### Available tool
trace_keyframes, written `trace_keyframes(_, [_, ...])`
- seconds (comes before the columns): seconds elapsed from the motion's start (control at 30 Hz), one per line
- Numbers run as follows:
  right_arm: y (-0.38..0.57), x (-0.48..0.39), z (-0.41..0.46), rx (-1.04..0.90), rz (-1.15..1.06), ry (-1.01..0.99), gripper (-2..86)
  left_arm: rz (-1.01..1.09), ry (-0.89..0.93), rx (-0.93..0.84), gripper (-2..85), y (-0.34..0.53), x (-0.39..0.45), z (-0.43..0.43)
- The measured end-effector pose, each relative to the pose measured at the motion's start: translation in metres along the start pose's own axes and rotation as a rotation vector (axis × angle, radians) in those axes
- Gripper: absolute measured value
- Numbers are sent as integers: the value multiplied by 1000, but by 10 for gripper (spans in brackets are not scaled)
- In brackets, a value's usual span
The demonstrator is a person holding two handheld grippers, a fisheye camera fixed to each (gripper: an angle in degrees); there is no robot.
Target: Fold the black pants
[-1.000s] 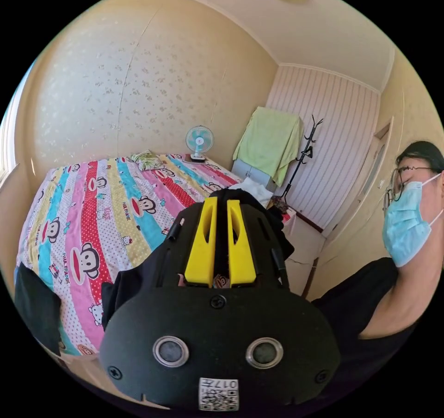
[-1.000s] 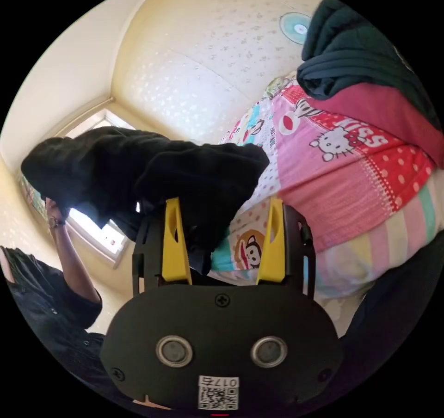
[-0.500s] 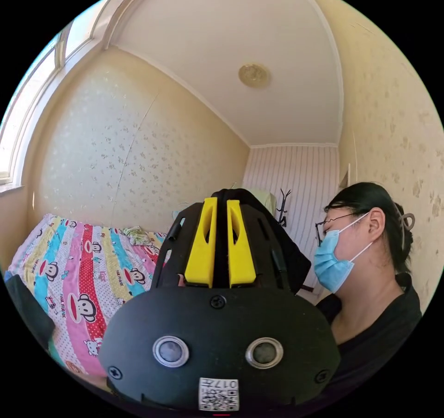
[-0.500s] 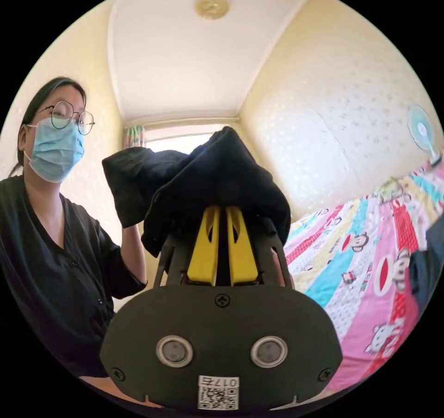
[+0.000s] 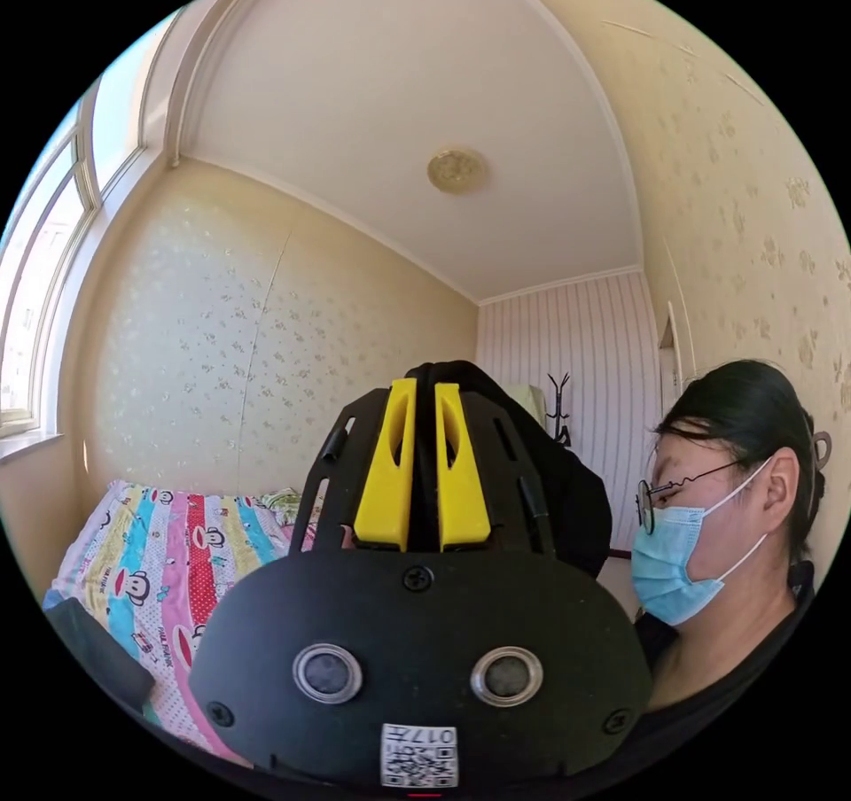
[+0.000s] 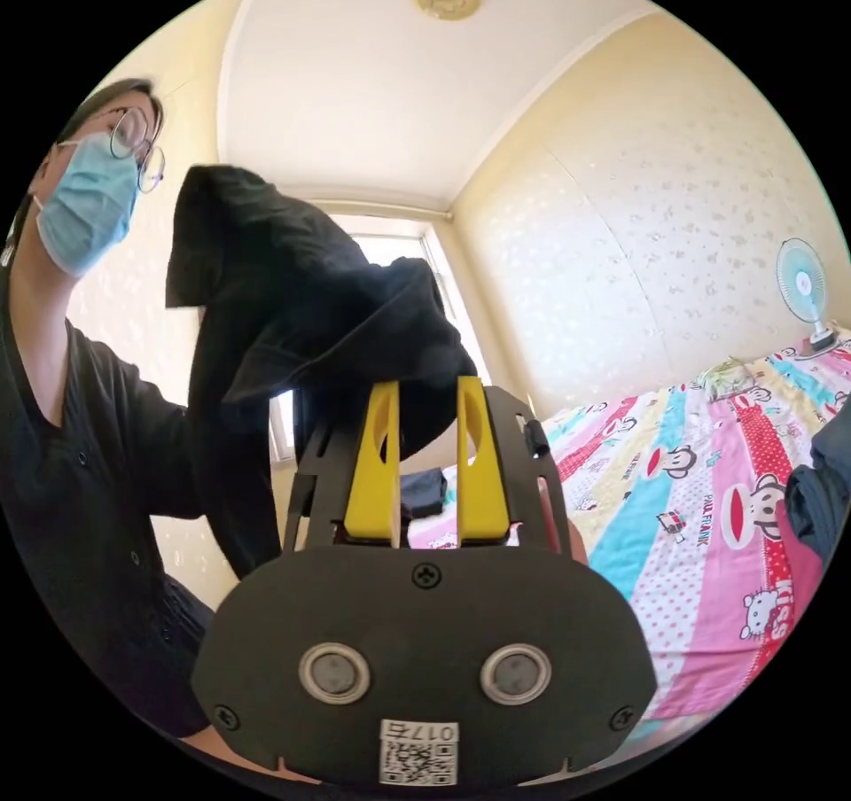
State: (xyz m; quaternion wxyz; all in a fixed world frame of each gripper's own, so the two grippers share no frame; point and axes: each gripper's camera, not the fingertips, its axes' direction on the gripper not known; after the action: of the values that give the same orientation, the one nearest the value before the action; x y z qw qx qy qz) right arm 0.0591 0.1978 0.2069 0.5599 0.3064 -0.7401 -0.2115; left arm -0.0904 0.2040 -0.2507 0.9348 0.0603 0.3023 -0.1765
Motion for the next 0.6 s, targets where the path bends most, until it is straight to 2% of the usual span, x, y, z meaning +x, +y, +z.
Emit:
trace_keyframes(0.1, [6, 12, 3, -85, 83, 65, 115, -10, -2, 26, 41, -5, 8, -3])
trace_keyframes(0.23, [11, 29, 5, -181, 143, 118, 243, 51, -78, 27, 41, -17, 33, -4])
trace_keyframes(0.37, [7, 28, 2, -100, 126, -63, 297, 81, -42, -35, 41, -32, 48, 8])
trace_keyframes(0.53, [-19, 11, 15, -27, 21, -300, 287, -2, 52, -60, 41, -48, 29, 21])
trace_keyframes(0.6, [-35, 17, 11, 48, 16, -496, 167, -50, 87, -60, 41, -55, 14, 23])
